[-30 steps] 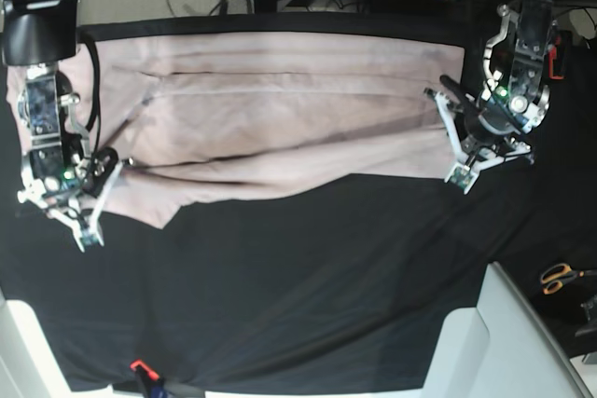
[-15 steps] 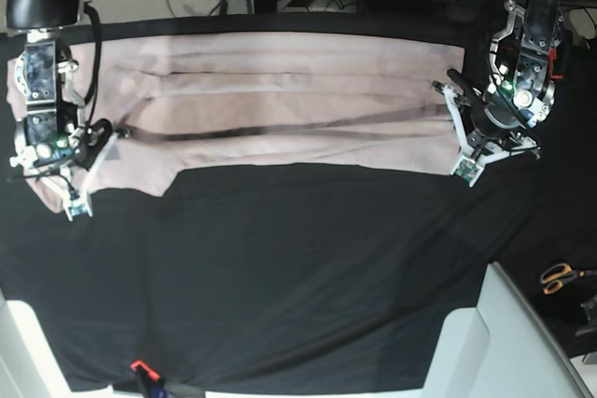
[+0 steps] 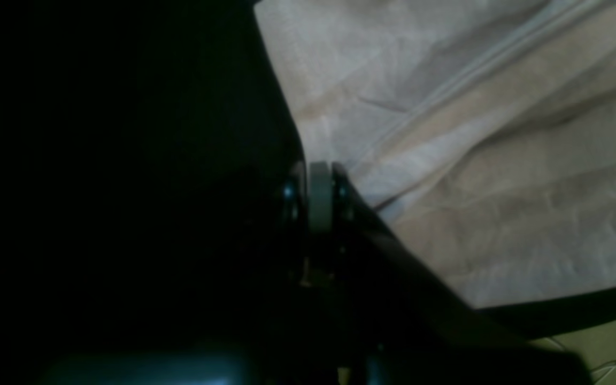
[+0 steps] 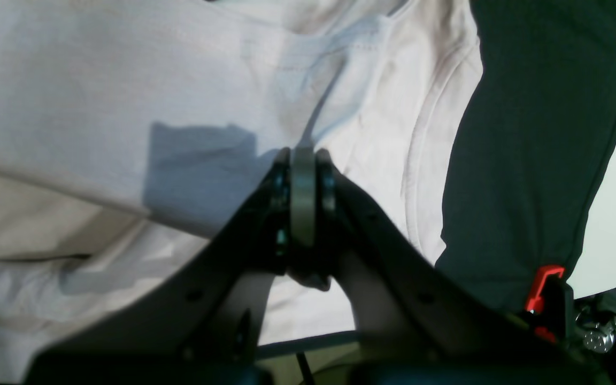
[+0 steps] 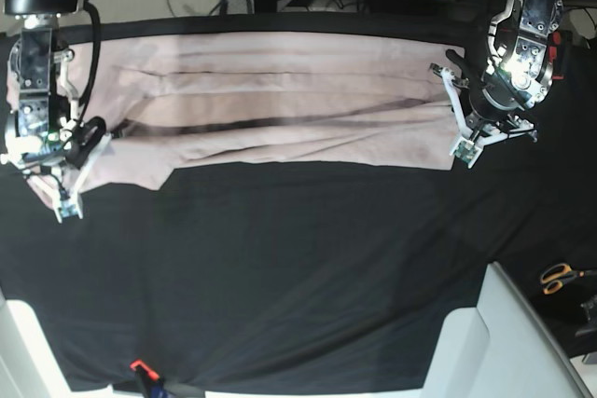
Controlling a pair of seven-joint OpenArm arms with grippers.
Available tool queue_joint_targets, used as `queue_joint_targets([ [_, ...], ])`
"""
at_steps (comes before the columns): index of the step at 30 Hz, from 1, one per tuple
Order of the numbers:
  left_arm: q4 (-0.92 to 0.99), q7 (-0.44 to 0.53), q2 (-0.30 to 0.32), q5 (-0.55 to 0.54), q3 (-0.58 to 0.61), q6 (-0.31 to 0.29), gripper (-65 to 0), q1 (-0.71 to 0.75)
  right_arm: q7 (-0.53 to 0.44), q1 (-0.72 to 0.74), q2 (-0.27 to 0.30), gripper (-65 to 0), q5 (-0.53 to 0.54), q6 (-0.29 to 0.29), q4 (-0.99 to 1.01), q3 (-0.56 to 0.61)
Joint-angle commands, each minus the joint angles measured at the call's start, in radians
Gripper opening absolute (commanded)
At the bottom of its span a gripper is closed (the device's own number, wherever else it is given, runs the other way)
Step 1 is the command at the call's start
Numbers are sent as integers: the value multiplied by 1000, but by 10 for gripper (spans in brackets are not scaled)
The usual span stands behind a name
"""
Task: Fold the T-shirt properly
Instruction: 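Drag the shirt away from the robot with both grippers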
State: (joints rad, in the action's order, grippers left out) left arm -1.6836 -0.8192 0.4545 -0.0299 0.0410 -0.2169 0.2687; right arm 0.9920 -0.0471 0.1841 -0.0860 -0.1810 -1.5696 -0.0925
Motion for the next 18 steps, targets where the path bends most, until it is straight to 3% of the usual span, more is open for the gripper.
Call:
queue_joint_targets([
  [1, -16, 8, 14, 6, -8, 21, -650, -4, -3, 0, 10, -650, -7, 2, -25, -5],
  [4, -17, 10, 14, 6, 1, 47, -650, -3, -3, -21, 10, -650, -7, 2, -28, -6],
  [18, -17, 10, 0, 6, 4, 50, -650, 34, 0, -121, 8, -650, -8, 5, -127, -8],
])
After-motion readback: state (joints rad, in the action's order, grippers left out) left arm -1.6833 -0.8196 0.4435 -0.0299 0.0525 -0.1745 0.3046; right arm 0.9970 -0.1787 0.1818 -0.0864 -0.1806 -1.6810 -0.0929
